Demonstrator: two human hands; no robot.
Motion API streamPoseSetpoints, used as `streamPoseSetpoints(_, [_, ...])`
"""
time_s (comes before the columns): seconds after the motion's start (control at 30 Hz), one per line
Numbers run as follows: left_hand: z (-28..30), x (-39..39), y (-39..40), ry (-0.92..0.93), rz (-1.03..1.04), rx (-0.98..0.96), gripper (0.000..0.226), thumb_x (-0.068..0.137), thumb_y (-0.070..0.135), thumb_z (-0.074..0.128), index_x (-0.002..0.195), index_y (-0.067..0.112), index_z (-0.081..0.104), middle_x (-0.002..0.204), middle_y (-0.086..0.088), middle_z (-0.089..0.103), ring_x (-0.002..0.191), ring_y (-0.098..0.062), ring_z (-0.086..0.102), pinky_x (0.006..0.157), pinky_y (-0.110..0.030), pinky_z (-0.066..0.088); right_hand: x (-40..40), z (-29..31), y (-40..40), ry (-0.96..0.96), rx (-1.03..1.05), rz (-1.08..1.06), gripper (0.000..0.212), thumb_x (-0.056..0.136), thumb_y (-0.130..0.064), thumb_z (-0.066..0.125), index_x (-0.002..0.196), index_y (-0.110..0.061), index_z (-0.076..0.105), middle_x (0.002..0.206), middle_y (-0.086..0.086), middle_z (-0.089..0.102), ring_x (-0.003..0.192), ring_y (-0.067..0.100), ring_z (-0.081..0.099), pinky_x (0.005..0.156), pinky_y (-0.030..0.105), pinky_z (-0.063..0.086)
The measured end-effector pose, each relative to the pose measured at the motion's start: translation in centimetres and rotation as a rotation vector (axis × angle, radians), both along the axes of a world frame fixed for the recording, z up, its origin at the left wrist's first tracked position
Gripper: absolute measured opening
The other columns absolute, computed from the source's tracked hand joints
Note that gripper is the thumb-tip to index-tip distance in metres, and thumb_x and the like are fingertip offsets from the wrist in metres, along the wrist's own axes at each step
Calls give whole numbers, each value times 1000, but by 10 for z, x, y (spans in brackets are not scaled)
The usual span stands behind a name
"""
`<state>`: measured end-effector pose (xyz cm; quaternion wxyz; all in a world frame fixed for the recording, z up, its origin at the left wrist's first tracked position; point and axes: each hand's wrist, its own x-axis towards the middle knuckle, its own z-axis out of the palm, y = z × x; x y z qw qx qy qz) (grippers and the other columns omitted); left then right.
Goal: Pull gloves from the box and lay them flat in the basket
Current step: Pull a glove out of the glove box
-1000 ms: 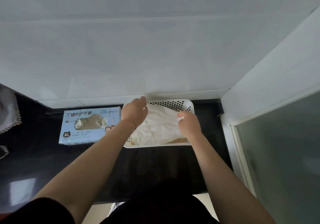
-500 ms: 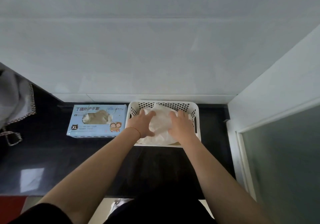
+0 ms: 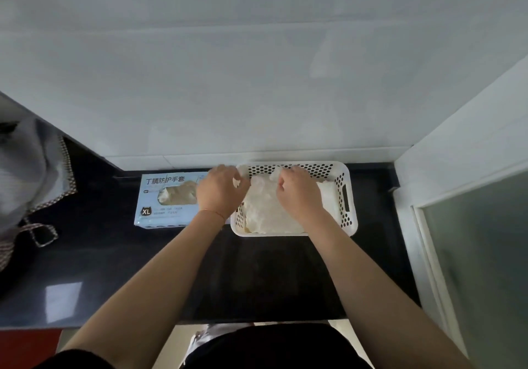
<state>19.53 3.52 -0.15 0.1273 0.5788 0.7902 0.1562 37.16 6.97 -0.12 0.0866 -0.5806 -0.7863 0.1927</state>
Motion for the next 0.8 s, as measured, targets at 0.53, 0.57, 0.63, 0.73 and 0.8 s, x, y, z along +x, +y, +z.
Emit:
streamPoseSetpoints(0.53, [-11,-218,-49,173,-317,-528,125,60,59,84,155,34,5,163,3,3,149,-25,13,113,-50,31,-233,14,-50,948,-1118,-458,27,96,0,51,123,-2,52,100,18,64,66,29,69,59,34,59])
streamPoseSetpoints(0.57, [-13,-219,-49,169,-322,-504,125,60,59,84,154,33,6,163,2,5,147,-26,18,112,-48,33,-239,12,-51,1018,-1134,-528,29,95,3,53,123,0,51,99,21,66,68,32,70,61,37,61])
streamPoseSetpoints(0.63, [-15,-222,-49,166,-338,-470,125,59,60,83,155,33,7,161,2,9,144,-27,24,110,-46,35,-249,6,-54,1150,-1139,-675,27,90,6,61,116,1,54,99,27,67,73,38,71,67,43,62])
streamPoseSetpoints(0.73, [-17,-224,-48,163,-347,-449,125,59,59,84,154,33,7,159,3,13,140,-26,30,108,-44,38,-258,5,-56,1215,-1177,-681,16,88,6,65,101,-1,59,97,24,65,80,38,70,77,47,61])
streamPoseSetpoints(0.8, [-18,-226,-47,147,-346,-447,127,58,58,85,154,33,7,158,3,14,139,-26,31,107,-45,39,-263,7,-57,1258,-1208,-685,15,91,8,61,101,-1,58,96,24,65,82,39,70,81,50,59])
